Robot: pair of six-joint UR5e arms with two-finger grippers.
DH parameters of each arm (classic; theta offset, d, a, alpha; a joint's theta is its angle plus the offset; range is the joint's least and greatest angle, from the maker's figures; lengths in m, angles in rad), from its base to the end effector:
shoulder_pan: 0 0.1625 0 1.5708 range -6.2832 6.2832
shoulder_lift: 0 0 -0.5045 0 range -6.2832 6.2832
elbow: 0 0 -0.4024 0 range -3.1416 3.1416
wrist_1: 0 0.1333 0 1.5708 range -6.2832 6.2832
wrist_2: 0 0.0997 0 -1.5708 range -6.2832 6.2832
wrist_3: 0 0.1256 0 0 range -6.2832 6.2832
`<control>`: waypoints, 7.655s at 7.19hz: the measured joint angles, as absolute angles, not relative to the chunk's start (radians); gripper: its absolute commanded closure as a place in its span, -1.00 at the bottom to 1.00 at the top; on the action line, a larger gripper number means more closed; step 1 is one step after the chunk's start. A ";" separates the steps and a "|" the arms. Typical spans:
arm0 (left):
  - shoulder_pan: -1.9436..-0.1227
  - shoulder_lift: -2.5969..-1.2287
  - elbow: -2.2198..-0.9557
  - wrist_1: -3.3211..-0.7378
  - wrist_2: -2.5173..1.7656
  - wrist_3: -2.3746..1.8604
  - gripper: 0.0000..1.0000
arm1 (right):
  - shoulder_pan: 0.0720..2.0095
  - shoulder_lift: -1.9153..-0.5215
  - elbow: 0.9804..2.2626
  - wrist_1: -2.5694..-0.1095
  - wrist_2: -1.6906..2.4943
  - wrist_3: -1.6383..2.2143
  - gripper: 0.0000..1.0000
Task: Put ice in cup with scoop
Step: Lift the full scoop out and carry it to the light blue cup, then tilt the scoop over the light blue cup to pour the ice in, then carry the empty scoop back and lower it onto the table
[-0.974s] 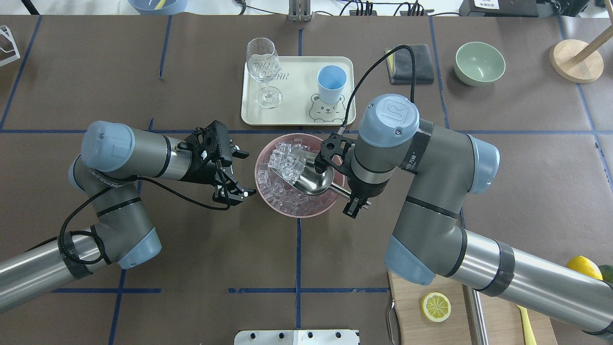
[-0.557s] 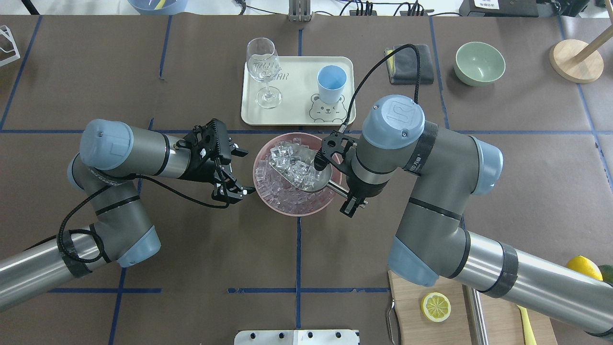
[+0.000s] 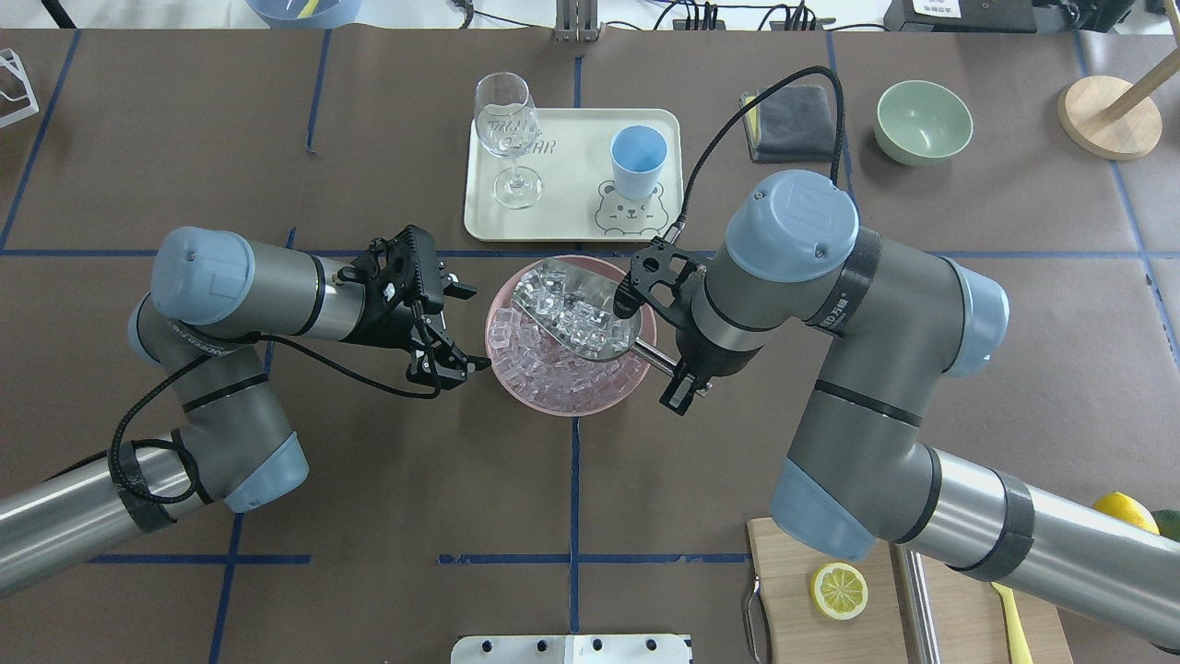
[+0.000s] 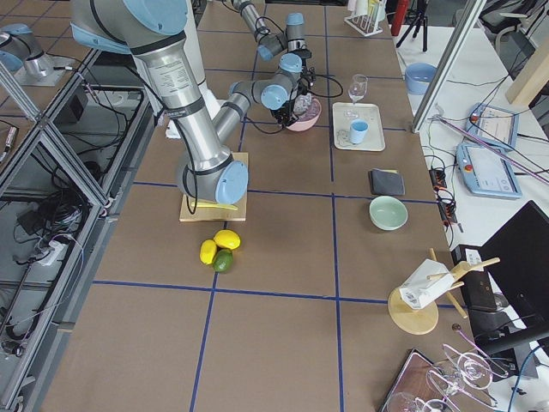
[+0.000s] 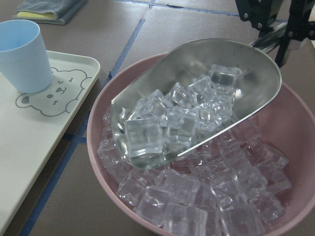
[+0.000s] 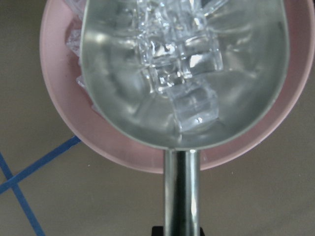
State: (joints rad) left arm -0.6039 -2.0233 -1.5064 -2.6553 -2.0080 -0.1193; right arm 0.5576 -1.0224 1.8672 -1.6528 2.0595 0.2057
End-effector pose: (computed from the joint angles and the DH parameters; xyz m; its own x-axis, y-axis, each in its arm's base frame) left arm 0.5439 -0.4726 0.3759 0.1760 0.9714 -0.1596 -0.0602 0.1725 0.9832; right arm -0.5367 -0.4223 0.3034 0.3132 -0.8233 0.4734 0.5613 0.5625 0.6071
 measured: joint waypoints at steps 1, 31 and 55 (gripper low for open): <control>-0.605 -2.023 -1.506 -2.656 -2.008 -0.119 -1.00 | 0.566 -1.020 1.902 -1.716 2.057 0.214 1.00; -0.643 -1.985 -1.501 -2.661 -2.007 -0.113 -1.00 | 0.856 -0.502 1.386 -2.585 1.979 -0.199 1.00; -0.903 -1.875 -1.556 -2.602 -2.294 -0.002 -1.00 | 0.618 -1.624 1.957 -1.397 2.031 1.048 -1.00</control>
